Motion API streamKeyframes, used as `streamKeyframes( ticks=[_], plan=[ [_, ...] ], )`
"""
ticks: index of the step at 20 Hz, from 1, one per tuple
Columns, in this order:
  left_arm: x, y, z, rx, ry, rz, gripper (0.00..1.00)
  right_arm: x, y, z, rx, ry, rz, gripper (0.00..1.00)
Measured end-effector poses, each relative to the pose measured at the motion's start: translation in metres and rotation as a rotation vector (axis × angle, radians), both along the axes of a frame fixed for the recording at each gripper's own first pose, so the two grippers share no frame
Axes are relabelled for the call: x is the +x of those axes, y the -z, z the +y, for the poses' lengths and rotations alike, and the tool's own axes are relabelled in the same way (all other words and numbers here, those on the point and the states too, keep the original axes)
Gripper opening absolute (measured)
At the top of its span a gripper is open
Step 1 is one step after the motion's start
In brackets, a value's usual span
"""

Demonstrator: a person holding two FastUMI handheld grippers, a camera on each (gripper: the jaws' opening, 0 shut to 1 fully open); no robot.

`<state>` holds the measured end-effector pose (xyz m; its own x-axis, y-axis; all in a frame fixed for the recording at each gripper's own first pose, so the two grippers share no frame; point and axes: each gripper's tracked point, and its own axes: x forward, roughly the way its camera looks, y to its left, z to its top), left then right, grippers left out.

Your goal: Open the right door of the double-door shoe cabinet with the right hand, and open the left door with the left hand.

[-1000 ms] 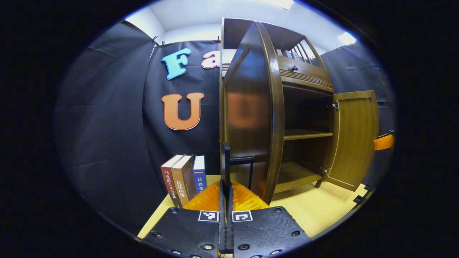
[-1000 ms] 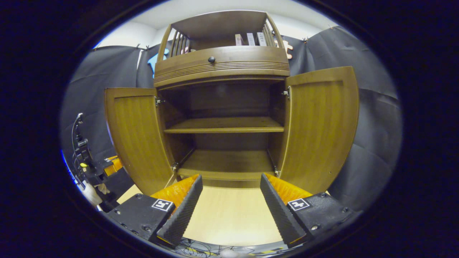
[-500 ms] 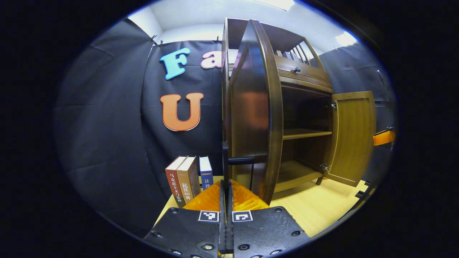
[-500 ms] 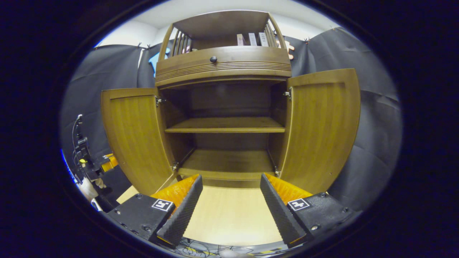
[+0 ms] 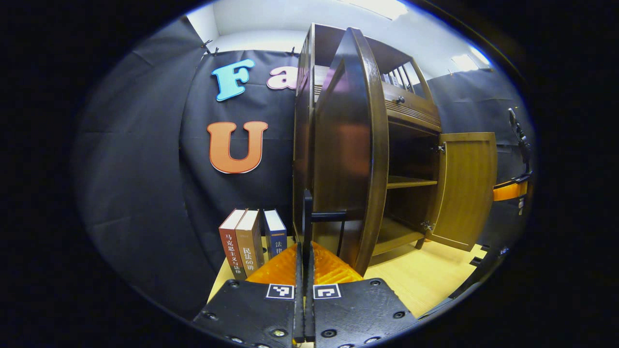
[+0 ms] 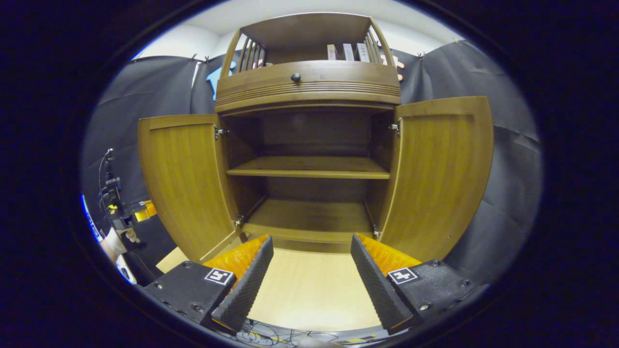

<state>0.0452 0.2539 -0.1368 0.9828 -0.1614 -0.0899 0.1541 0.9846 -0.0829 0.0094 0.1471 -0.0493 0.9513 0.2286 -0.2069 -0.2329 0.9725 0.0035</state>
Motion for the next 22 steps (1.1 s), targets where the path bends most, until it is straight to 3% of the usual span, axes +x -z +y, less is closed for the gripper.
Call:
streamKeyframes(
  ticks=[1, 2, 4, 11, 12, 13, 16, 22],
  plan=[
    [-0.001, 0.003, 0.001, -0.001, -0.003, 0.013, 0.01, 0.0, 0.0, -0.001, -0.002, -0.004, -0.001, 1.0],
    [-0.003, 0.005, 0.001, -0.006, -0.005, 0.023, 0.1, 0.0, 0.001, -0.001, -0.004, -0.009, 0.0, 1.0],
    [-0.012, 0.011, 0.002, -0.017, -0.012, 0.047, 0.0, 0.0, 0.002, -0.001, -0.002, -0.025, 0.003, 1.0],
    [-0.078, 0.028, 0.011, -0.016, -0.206, 0.124, 0.96, 0.006, -0.002, -0.02, 0.009, -0.107, -0.005, 1.0],
    [-0.087, 0.032, 0.006, 0.001, -0.236, 0.148, 1.0, 0.007, -0.002, -0.025, 0.007, -0.117, -0.006, 1.0],
    [-0.097, 0.035, 0.001, 0.015, -0.268, 0.165, 0.95, 0.008, -0.004, -0.029, 0.007, -0.124, -0.011, 1.0],
    [-0.119, 0.042, -0.036, -0.014, -0.326, 0.213, 0.95, 0.01, -0.006, -0.039, 0.01, -0.146, -0.02, 1.0],
    [-0.132, 0.001, -0.105, 0.022, -0.387, 0.167, 0.95, 0.007, -0.016, -0.057, 0.016, -0.174, -0.041, 1.0]
  ],
)
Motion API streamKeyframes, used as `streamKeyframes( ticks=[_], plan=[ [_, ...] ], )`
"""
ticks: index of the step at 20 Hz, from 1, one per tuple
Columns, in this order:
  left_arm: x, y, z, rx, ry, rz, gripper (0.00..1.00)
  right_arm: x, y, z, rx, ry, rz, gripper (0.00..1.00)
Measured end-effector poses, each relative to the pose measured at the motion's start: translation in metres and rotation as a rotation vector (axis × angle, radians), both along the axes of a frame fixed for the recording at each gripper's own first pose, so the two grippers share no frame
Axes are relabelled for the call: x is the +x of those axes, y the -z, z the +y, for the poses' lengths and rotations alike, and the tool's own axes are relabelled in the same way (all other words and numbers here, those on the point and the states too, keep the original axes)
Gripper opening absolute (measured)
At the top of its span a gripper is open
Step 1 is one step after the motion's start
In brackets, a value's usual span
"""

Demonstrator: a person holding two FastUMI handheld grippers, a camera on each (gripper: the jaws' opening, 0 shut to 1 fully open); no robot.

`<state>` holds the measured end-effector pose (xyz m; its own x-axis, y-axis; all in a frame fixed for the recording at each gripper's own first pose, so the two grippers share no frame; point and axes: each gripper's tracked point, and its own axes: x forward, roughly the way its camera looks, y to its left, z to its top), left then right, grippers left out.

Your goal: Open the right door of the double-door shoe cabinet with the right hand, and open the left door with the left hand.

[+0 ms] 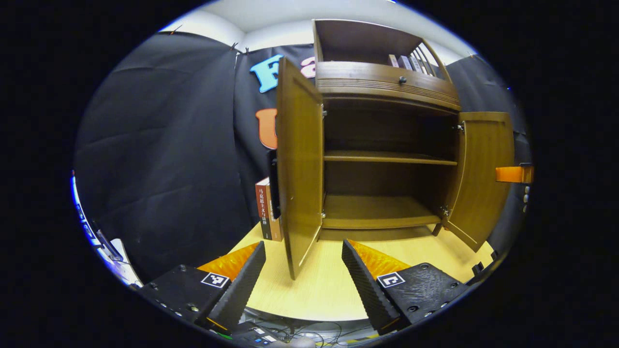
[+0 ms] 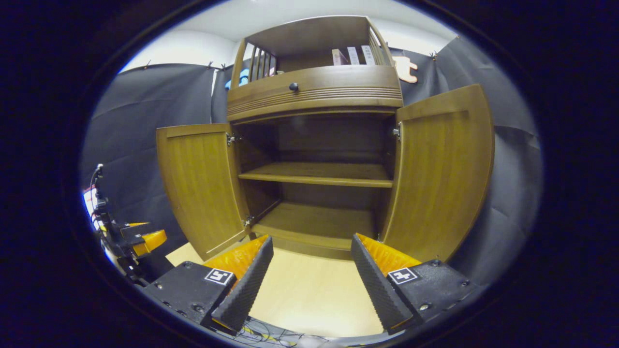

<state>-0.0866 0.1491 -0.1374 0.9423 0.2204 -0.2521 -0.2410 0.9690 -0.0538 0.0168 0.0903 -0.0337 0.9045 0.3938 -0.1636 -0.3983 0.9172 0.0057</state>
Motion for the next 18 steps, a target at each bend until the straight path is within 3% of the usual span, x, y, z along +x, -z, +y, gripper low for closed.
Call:
streamKeyframes(
  ticks=[4, 6, 7, 12, 13, 17, 18],
  plan=[
    [0.008, -0.053, -0.032, 0.07, -0.028, -0.104, 0.95, 0.0, -0.011, -0.008, 0.017, 0.0, -0.018, 1.0],
    [0.019, -0.077, -0.054, 0.087, -0.002, -0.149, 1.0, -0.003, -0.018, -0.012, 0.023, 0.013, -0.037, 1.0],
    [0.025, -0.085, -0.064, 0.091, 0.016, -0.164, 0.95, -0.003, -0.022, -0.014, 0.026, 0.019, -0.05, 1.0],
    [0.047, -0.12, -0.097, 0.117, 0.066, -0.209, 1.0, -0.005, -0.033, -0.017, 0.042, 0.049, -0.085, 1.0],
    [0.05, -0.122, -0.103, 0.113, 0.074, -0.209, 0.96, -0.005, -0.035, -0.017, 0.045, 0.056, -0.089, 1.0],
    [0.059, -0.13, -0.116, 0.106, 0.106, -0.219, 0.96, -0.007, -0.041, -0.018, 0.055, 0.086, -0.106, 1.0],
    [0.06, -0.132, -0.118, 0.105, 0.113, -0.226, 0.9, -0.007, -0.043, -0.018, 0.054, 0.092, -0.112, 1.0]
  ],
)
